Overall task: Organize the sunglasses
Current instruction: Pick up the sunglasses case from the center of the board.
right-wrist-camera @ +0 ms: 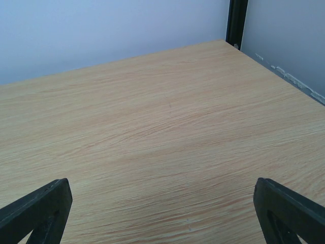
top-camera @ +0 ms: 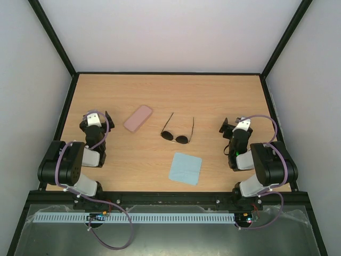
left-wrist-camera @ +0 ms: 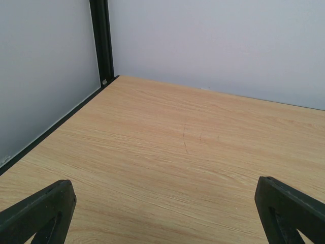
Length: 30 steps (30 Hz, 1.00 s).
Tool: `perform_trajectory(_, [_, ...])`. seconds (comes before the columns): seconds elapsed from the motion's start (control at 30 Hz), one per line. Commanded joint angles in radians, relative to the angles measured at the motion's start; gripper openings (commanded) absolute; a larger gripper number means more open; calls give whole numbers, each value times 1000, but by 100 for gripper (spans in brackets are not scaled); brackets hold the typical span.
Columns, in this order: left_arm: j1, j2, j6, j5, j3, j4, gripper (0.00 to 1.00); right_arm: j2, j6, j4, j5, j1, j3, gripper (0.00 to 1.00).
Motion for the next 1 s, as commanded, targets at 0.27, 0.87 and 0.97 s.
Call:
perform_trajectory(0.27, [-2, 3, 6, -12, 0, 48, 100, 4, -11, 16, 10, -2, 11, 98])
perform_trajectory(0.87, [-156, -365, 50, -240, 171, -382, 100, -314, 162, -653, 19, 27, 249, 99])
perform_trajectory(0.97, [-193, -446, 26, -211, 271, -540, 100, -439, 243, -735, -41, 32, 277, 99])
